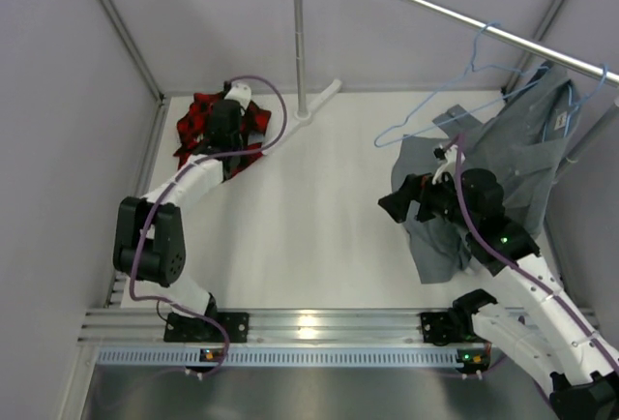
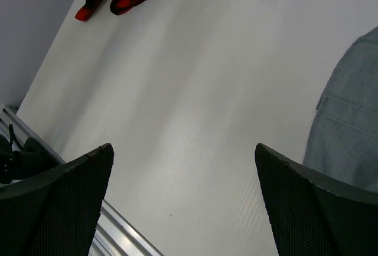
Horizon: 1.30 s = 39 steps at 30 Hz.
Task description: Place the shirt on the hanger
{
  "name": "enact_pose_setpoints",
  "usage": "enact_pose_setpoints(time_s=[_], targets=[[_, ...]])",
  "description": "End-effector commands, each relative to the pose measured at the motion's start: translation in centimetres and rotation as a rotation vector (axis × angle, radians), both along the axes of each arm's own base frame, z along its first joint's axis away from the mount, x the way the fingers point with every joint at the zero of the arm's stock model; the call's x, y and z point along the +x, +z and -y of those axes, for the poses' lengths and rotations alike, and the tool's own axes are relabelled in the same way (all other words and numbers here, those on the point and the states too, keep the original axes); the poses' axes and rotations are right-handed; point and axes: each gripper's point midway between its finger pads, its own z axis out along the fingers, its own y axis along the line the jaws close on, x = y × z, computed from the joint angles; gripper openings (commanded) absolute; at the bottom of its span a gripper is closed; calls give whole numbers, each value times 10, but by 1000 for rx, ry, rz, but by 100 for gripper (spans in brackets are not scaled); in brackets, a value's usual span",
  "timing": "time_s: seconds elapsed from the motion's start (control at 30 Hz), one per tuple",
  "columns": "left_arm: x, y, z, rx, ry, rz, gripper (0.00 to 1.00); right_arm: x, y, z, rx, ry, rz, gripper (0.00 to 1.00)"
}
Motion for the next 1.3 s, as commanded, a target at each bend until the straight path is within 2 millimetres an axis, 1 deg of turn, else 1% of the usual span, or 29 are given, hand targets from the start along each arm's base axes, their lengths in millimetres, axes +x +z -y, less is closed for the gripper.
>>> enact_pose_setpoints(time_s=[0.0, 0.03, 0.07, 0.1, 0.13, 0.17, 0.2, 0.23, 0.27, 0.3, 0.33, 0.4, 0.5, 0.53, 0.6, 0.63, 0.73, 0.77, 0.8, 0.83, 0.87, 0.9, 0.97, 1.0, 1.07, 1.1, 1.13, 1.23, 1.27], targets=[[-15, 159, 40, -20, -71, 324, 0, 2, 25, -10, 53, 52, 97, 99], [-35, 201, 47, -22, -88, 396, 0, -5, 32, -16, 74, 104, 114, 100], [-55, 239, 82, -37, -172, 432, 0, -8, 38, -19, 88, 129, 126, 99], [-73, 267, 97, -45, -214, 472, 0, -12, 43, -21, 97, 152, 140, 100], [-100, 307, 102, -37, -250, 544, 0, -15, 51, -23, 105, 174, 158, 99], [-129, 332, 131, -62, -316, 587, 0, -20, 62, -25, 117, 201, 183, 99], [-154, 372, 131, -106, -337, 665, 0, -22, 69, -26, 118, 215, 207, 100], [-178, 397, 125, -127, -353, 717, 0, -24, 83, -25, 125, 218, 242, 99], [-195, 410, 128, -168, -374, 738, 0, -24, 90, -23, 126, 210, 266, 100], [-207, 428, 116, -197, -363, 756, 0, -23, 97, -21, 127, 194, 276, 99], [-213, 433, 110, -223, -358, 757, 0, -24, 108, -18, 131, 177, 296, 100], [-218, 435, 105, -218, -367, 738, 0, -27, 120, -15, 134, 170, 316, 99], [-215, 404, 126, -172, -473, 617, 0, -34, 136, -13, 130, 182, 349, 100], [-213, 375, 139, -162, -521, 529, 0, -35, 138, -11, 123, 178, 353, 99], [-221, 352, 157, -258, -619, 474, 0, -38, 137, -5, 89, 162, 348, 100], [-221, 322, 169, -256, -657, 395, 0, -37, 139, -1, 78, 140, 345, 100], [-228, 275, 196, -355, -739, 270, 0, -39, 129, 7, 48, 104, 312, 99], [-227, 242, 207, -350, -761, 194, 0, -40, 124, 8, 42, 98, 292, 100], [-229, 225, 215, -392, -767, 149, 0, -40, 121, 8, 42, 97, 276, 100], [-228, 205, 227, -403, -785, 91, 0, -43, 115, 5, 42, 117, 253, 100], [-227, 174, 233, -397, -772, 22, 0, -45, 108, 2, 43, 139, 222, 99], [-226, 157, 238, -455, -728, -21, 0, -44, 98, -4, 40, 173, 182, 100], [-218, 104, 245, -452, -655, -105, 0, -46, 72, -13, 45, 217, 86, 100], [-216, 89, 248, -477, -630, -126, 0, -43, 46, -16, 32, 213, 17, 99], [-212, 48, 255, -474, -584, -197, 0, -45, 25, -25, 31, 228, -39, 96], [-212, 37, 260, -484, -581, -223, 0, -40, 7, -29, 12, 208, -66, 95], [-211, 21, 267, -478, -583, -259, 0, -39, -1, -33, -3, 196, -78, 93], [-212, 7, 281, -529, -599, -284, 0, -39, -16, -54, -63, 171, -73, 88], [-208, 2, 278, -525, -557, -277, 0, -49, -17, -66, -66, 190, -76, 82]])
